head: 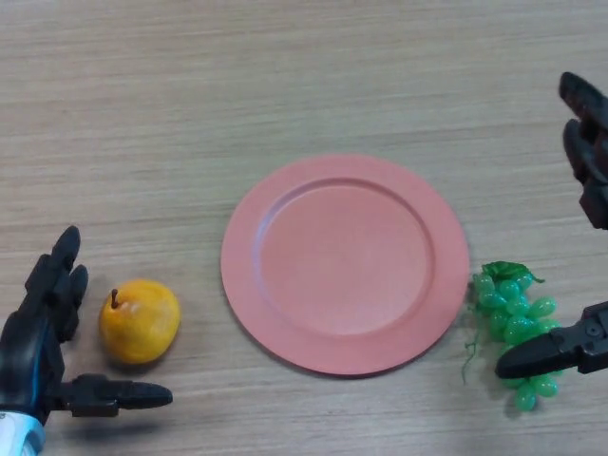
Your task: Pick up the yellow pear and place it on the plate
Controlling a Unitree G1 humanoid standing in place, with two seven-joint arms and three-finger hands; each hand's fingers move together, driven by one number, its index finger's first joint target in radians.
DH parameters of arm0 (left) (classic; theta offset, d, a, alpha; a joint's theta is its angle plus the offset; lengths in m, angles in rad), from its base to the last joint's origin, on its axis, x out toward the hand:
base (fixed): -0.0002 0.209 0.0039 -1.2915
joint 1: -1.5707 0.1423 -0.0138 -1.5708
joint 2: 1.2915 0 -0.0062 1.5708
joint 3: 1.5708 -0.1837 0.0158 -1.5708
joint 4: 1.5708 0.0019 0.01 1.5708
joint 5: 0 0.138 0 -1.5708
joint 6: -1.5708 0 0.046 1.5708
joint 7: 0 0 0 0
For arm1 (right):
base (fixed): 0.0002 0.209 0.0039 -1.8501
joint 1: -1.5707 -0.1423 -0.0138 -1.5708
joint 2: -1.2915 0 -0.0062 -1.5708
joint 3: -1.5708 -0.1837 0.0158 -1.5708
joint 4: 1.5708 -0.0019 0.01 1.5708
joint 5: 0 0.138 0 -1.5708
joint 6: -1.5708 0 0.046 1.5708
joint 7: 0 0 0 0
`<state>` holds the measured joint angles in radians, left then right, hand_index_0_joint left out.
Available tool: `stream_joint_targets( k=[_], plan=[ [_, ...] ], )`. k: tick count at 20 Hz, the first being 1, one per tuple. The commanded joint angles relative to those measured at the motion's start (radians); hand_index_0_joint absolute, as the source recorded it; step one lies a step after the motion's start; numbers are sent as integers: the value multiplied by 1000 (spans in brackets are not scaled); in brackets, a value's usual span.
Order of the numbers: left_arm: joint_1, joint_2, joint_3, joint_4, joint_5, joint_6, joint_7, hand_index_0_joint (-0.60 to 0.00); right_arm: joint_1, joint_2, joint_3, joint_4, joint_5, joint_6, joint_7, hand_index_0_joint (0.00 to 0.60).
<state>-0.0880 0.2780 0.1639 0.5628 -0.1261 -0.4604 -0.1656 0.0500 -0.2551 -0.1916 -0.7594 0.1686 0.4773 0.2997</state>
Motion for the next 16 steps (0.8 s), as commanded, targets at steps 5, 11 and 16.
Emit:
stream_joint_targets(
  k=[5,11,16],
  plan=[
    [-121,67,-24,159,119,-340,92,-351,-6,-12,-86,-91,45,-139,-20,0],
    [-124,81,-20,211,87,-343,67,-600,2,-13,-127,-146,56,-91,-10,0],
    [-75,90,14,104,26,-344,69,-600,14,-4,-108,-156,32,-92,-11,199]
  ],
)
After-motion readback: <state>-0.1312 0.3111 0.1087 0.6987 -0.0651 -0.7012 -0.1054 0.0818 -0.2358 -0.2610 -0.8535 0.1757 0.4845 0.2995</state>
